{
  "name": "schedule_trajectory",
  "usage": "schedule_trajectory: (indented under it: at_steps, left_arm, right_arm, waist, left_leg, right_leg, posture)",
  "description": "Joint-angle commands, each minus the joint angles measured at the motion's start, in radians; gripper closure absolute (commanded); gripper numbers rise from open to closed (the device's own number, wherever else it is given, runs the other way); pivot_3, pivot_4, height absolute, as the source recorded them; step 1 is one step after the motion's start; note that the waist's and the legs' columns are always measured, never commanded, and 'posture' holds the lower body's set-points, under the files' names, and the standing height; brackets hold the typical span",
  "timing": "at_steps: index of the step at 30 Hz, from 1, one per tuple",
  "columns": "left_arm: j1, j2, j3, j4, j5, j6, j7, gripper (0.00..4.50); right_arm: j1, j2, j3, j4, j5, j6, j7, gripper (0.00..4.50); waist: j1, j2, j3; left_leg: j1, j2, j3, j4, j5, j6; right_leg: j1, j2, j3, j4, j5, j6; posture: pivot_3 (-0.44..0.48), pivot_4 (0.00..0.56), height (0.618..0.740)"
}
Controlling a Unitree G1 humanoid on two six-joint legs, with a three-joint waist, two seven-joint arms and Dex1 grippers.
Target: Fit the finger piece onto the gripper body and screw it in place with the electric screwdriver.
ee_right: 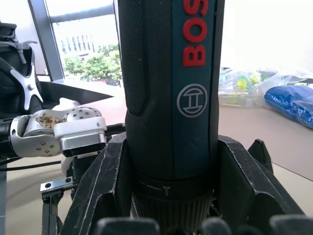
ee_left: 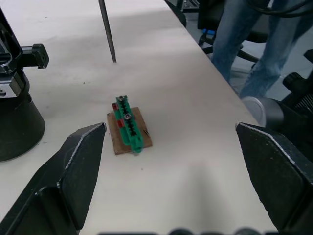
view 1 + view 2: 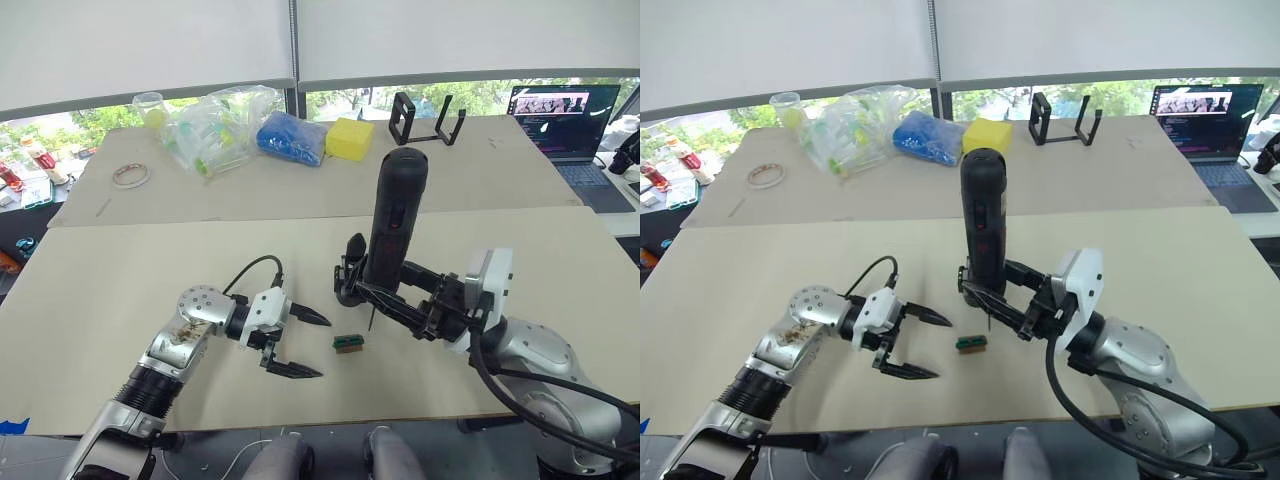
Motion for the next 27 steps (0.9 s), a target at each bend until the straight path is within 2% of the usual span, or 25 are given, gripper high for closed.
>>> schedule_trajectory:
  at_steps: [1,15,27]
  left_arm:
    - [-0.009,-0.007,0.001,-0.032,0.002,0.012,0.02,0.0]
    - [-0.031,-0.035,-0.009,-0.051,0.01,0.052,0.069,0.0]
    - [-0.056,-0.035,-0.013,-0.138,0.006,0.141,0.111,0.0]
  right_arm:
    - [0.003,0.002,0.015,-0.032,-0.004,-0.08,0.002,2.59]
    - [0.028,-0.011,0.052,0.025,-0.024,-0.152,0.008,2.59]
    - [0.024,-0.01,0.083,0.047,-0.038,-0.185,0.01,2.59]
  waist:
    - [0.0,0.0,0.0]
    - [0.001,0.0,0.0]
    - [0.002,0.0,0.0]
  left_leg:
    - [0.0,0.0,0.0,0.0,0.0,0.0]
    - [0.0,0.0,0.0,0.0,0.0,0.0]
    - [0.0,0.0,0.0,0.0,0.0,0.0]
  right_leg:
    - [0.0,0.0,0.0,0.0,0.0,0.0]
    - [0.0,0.0,0.0,0.0,0.0,0.0]
    - [0.0,0.0,0.0,0.0,0.0,0.0]
  posture:
    - [0.0,0.15,0.74]
    - [0.0,0.15,0.74]
    - [0.0,0.15,0.74]
